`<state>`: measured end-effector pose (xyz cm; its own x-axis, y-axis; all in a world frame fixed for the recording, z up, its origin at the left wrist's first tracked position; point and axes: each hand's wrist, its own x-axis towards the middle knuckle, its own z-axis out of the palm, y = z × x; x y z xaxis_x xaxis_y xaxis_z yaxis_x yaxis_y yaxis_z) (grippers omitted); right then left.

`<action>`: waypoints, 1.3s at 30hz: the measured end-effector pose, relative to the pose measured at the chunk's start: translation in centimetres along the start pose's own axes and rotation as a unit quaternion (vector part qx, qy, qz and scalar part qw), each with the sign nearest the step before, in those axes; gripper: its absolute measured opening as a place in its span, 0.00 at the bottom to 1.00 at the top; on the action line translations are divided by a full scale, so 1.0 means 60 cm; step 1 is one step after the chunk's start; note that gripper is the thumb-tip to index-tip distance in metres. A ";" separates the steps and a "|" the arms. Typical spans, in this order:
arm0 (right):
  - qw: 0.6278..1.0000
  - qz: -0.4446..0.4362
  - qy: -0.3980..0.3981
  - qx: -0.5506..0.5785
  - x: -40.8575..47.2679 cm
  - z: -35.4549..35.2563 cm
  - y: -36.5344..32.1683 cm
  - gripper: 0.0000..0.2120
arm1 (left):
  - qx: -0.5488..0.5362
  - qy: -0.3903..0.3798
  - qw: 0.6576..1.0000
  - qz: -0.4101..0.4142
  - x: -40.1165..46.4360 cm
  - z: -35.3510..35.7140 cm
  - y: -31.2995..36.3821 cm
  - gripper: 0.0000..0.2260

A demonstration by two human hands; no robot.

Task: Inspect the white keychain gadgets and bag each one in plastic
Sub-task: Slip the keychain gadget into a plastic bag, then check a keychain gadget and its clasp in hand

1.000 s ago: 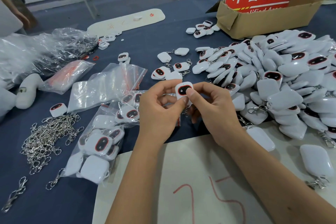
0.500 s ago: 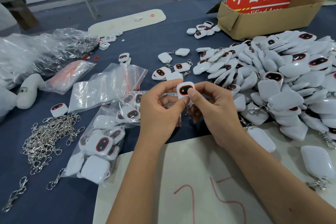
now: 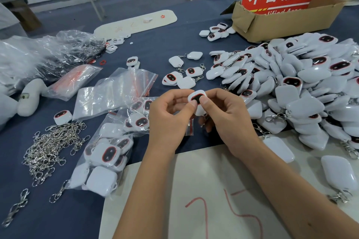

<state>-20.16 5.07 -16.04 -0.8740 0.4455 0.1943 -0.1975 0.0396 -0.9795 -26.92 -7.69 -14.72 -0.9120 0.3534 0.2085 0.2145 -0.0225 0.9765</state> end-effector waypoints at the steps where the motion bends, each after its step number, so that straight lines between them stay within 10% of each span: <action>1: 1.000 -0.002 -0.004 0.002 0.000 0.000 -0.001 0.07 | -0.002 -0.001 1.000 0.002 0.000 -0.001 0.000 0.08; 39: 0.999 0.036 -0.001 0.029 0.005 -0.006 0.002 0.07 | -0.013 -0.042 0.999 -0.008 0.004 -0.005 -0.003 0.08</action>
<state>-20.28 5.56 -16.10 -0.8878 0.4432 0.1241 -0.1599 -0.0442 -0.9861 -27.26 -7.88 -14.84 -0.8823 0.4310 0.1894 0.1909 -0.0403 0.9808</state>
